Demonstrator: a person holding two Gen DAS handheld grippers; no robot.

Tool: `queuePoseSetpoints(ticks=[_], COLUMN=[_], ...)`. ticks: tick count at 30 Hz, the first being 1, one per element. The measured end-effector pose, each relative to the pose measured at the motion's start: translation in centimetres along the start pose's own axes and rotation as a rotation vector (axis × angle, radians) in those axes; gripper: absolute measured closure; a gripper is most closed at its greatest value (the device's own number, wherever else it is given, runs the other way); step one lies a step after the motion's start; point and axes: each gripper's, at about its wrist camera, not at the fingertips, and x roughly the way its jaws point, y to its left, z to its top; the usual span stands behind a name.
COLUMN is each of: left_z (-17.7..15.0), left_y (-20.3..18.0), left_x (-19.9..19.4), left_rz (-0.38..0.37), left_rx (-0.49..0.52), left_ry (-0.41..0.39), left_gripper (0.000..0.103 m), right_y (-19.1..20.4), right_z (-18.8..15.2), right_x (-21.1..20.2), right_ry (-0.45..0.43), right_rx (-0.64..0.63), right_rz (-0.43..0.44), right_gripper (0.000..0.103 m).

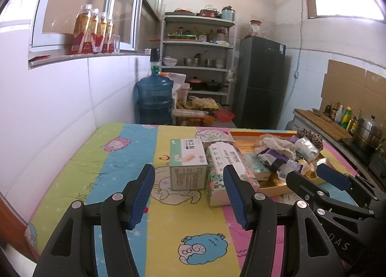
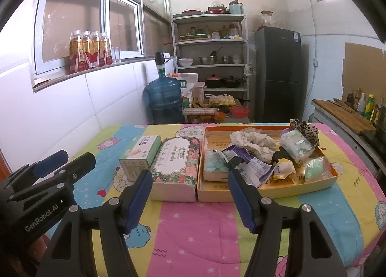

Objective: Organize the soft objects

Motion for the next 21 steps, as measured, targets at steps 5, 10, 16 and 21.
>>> queuePoseSetpoints(ticks=[5,10,16,21], left_z=[0.02,0.05,0.08,0.06], left_y=[-0.24,-0.28,-0.29,-0.32], left_x=[-0.11,-0.17,-0.19,-0.20], left_rz=[-0.006,-0.009,-0.009,-0.009], left_rx=[0.002,0.003,0.004,0.003], left_ry=[-0.003,-0.004,-0.004,-0.003], left_gripper=[0.042,0.042,0.042,0.042], right_y=[-0.25,-0.46,-0.47,-0.47], right_z=[0.04,0.00,-0.01,-0.02], right_x=[-0.32,-0.54,-0.52,-0.58], right_ry=[-0.004,-0.007,-0.007,-0.007], right_rx=[0.000,0.000,0.000,-0.001], right_rz=[-0.006,-0.007,-0.008,-0.007], right_gripper=[0.038,0.038,0.038,0.038])
